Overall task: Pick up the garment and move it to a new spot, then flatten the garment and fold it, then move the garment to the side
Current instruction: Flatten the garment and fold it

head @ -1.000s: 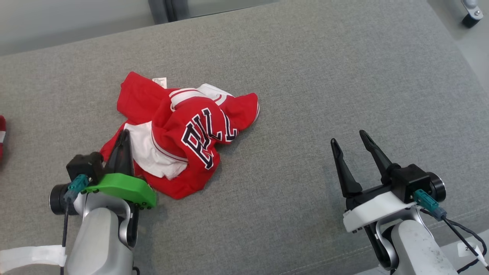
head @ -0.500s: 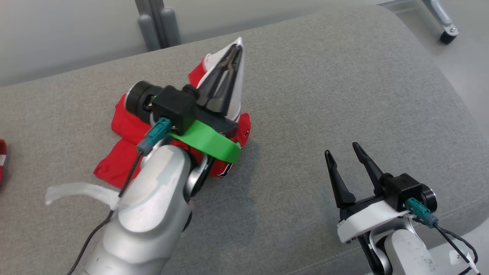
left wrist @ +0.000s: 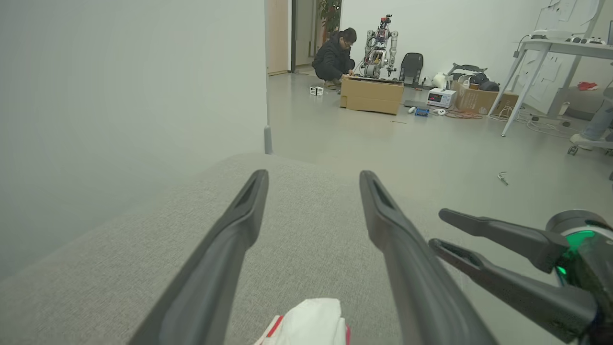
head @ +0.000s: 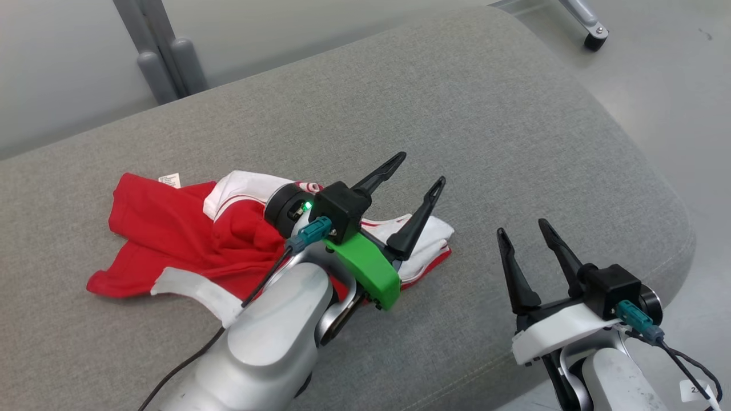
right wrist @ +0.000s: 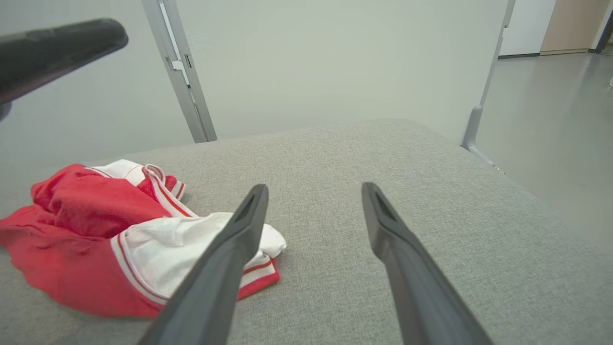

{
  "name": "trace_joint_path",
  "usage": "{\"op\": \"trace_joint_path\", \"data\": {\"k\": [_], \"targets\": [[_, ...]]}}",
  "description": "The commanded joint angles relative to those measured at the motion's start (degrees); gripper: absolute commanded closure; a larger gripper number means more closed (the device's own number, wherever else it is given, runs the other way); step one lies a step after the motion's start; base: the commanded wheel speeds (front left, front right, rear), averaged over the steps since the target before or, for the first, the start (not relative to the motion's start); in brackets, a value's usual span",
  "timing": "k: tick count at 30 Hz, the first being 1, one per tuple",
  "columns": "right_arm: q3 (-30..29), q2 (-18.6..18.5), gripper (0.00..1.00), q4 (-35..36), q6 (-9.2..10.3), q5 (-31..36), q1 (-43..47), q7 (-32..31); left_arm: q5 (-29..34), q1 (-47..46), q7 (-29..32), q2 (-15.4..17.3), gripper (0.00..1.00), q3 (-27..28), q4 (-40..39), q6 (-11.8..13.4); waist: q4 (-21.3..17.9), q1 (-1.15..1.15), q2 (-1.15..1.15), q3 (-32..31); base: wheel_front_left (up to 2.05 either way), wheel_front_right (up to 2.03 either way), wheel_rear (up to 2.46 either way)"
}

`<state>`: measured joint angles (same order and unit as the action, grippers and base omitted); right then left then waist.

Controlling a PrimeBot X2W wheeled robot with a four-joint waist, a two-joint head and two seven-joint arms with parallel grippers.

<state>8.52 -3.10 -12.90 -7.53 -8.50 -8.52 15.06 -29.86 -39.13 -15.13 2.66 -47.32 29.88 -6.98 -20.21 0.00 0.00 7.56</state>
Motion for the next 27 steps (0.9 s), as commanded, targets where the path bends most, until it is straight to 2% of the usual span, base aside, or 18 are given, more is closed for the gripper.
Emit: {"op": "trace_joint_path", "data": {"k": [1,5,11,19,24,27], "targets": [[-0.89,0.00,0.00,0.46,0.08,0.19,0.68,0.16,-0.60,0.94,-0.02,0.39,0.00,1.07,0.63,0.68,1.51,0.00,0.00,0.05,0.00,0.00,0.00],[-1.63,-0.04,0.00,0.60,0.08,0.39,0.76,0.16,0.37,1.54,-0.02,0.43,0.00,4.34,1.81,1.95,3.89,0.00,0.00,0.06,0.00,0.00,0.00],[-1.15,-0.16,0.00,0.92,0.08,0.56,-0.15,0.16,3.35,4.07,-0.02,2.20,0.00,17.08,4.90,5.90,8.09,0.00,0.00,0.09,0.00,0.00,0.00],[-0.26,-0.59,0.00,1.30,0.08,0.53,-0.72,0.16,3.92,10.48,-0.03,4.89,0.00,34.27,8.51,6.87,10.33,0.00,0.00,0.78,0.00,0.00,0.00],[-0.18,-1.41,0.00,1.33,0.08,0.19,-0.79,0.16,3.14,12.85,-0.03,3.80,0.00,42.52,12.57,6.43,10.53,0.00,0.00,1.57,0.00,0.00,0.00],[-0.19,-1.80,0.00,1.68,0.08,0.12,-0.91,0.16,3.76,13.17,-0.03,3.01,0.00,45.36,15.96,6.25,10.33,0.00,0.00,2.11,0.00,0.00,0.00]]}}
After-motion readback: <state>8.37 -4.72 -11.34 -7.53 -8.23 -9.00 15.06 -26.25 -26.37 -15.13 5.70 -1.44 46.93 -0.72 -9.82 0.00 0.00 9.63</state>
